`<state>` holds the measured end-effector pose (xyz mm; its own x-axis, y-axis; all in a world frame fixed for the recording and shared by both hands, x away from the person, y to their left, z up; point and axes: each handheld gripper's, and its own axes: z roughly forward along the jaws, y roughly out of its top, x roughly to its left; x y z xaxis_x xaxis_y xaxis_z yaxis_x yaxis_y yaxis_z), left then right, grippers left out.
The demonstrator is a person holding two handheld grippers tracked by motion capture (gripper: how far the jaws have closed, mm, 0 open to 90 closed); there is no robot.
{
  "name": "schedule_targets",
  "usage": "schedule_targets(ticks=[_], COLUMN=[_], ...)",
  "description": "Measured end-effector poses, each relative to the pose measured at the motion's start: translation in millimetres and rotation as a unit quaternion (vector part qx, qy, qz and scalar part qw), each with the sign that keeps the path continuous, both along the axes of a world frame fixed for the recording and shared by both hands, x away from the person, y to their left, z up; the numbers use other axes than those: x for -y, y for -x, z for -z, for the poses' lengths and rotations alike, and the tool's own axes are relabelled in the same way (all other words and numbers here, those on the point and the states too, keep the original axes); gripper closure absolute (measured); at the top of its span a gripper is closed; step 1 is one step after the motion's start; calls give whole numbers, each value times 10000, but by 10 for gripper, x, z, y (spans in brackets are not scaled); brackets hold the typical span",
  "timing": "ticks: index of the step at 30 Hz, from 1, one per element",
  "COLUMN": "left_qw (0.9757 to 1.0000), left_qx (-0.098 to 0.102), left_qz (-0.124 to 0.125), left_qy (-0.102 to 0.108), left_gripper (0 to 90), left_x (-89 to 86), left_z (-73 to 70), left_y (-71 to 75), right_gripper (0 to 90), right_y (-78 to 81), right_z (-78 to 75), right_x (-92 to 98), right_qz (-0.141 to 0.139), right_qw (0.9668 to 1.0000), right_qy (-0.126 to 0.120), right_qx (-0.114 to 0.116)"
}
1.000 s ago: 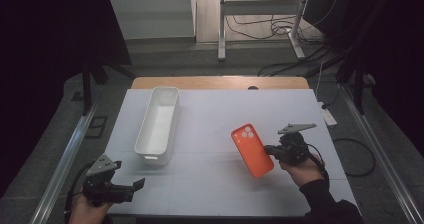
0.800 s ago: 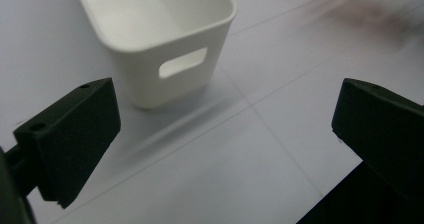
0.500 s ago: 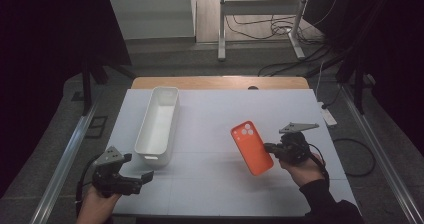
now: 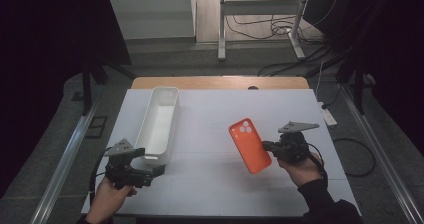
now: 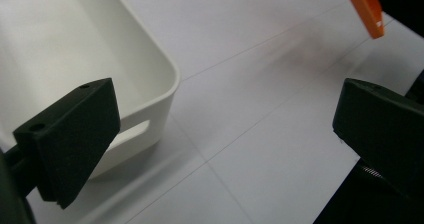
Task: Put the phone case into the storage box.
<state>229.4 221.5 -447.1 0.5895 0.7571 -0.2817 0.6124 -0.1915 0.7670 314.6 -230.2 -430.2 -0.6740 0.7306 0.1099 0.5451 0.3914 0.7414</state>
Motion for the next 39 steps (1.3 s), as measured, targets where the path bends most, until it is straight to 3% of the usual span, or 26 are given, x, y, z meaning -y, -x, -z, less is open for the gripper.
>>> schedule_targets(ticks=[39], left_qw=[9978], left_qx=[-155], left_qz=[577], left_qy=[294], left_gripper=[0], left_x=[520], left_z=[-33], left_y=[-385], right_gripper=[889], right_y=[33], right_z=[-61], right_x=[-262], right_qz=[-149], right_qw=[9996], right_qy=[-127], right_qx=[211])
